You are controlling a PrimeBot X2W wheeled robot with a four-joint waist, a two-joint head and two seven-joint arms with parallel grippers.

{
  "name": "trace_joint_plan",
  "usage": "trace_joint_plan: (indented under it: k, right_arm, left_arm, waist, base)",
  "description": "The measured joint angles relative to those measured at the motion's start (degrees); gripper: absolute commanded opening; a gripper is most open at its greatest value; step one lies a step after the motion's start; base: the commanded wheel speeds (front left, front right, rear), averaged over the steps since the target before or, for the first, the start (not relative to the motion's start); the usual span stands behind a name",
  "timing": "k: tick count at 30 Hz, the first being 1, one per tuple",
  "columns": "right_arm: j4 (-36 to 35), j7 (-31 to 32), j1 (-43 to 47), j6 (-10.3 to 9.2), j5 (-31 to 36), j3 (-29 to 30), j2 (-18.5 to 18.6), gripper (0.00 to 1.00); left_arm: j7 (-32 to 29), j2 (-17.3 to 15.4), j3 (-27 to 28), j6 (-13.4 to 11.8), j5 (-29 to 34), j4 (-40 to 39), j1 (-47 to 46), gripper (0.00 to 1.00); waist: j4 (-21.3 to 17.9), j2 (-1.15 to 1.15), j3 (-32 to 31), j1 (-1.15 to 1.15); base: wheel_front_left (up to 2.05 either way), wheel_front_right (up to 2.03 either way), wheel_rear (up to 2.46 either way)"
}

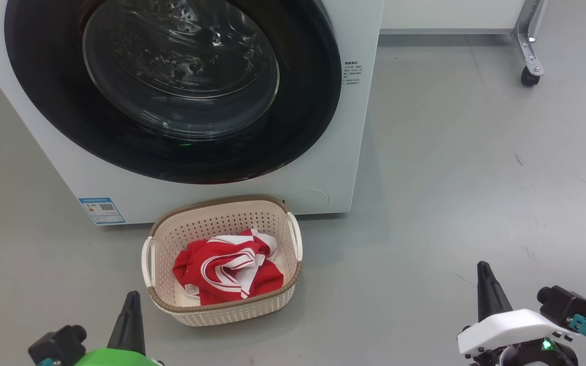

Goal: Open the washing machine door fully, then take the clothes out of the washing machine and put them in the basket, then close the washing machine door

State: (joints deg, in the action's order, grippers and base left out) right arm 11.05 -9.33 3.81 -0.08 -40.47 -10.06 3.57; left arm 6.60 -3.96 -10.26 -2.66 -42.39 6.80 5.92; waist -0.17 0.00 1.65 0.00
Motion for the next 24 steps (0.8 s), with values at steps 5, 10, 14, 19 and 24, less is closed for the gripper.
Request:
trace_joint_plan:
  k: [5,10,14,19,24]
  right_arm:
    - [0.05,0.82,-0.20,0.37,-3.81,0.90,0.07,0.00]
    - [0.13,1.64,-0.51,0.63,-6.97,1.69,0.15,0.00]
    - [0.24,2.37,-1.12,1.04,-10.10,2.42,0.27,0.00]
    - [0.53,3.08,-1.28,1.53,-13.90,3.32,0.32,0.00]
    - [0.78,4.08,-1.80,1.99,-17.67,4.22,0.51,0.00]
  left_arm:
    - [-0.58,-0.03,0.79,0.58,-3.69,0.30,-0.11,0.00]
    - [-1.32,-0.08,1.23,1.04,-6.77,0.67,-0.60,0.00]
    - [-1.85,-0.14,1.92,1.49,-9.84,1.05,-1.26,0.00]
    - [-2.52,-0.20,2.63,2.05,-13.54,1.76,-1.52,0.00]
    - [-3.09,-0.24,3.23,2.56,-17.14,2.09,-2.42,0.00]
  waist:
    - [0.01,0.00,-0.09,0.00]
    - [0.02,0.00,-0.17,0.00]
    - [0.03,0.00,-0.25,0.00]
    - [0.04,0.00,-0.34,0.00]
    - [0.06,0.00,-0.44,0.00]
  base:
    - [0.00,0.00,0.00]
    - [0.00,0.00,0.00]
    - [0.00,0.00,0.00]
    - [0.00,0.00,0.00]
    - [0.00,0.00,0.00]
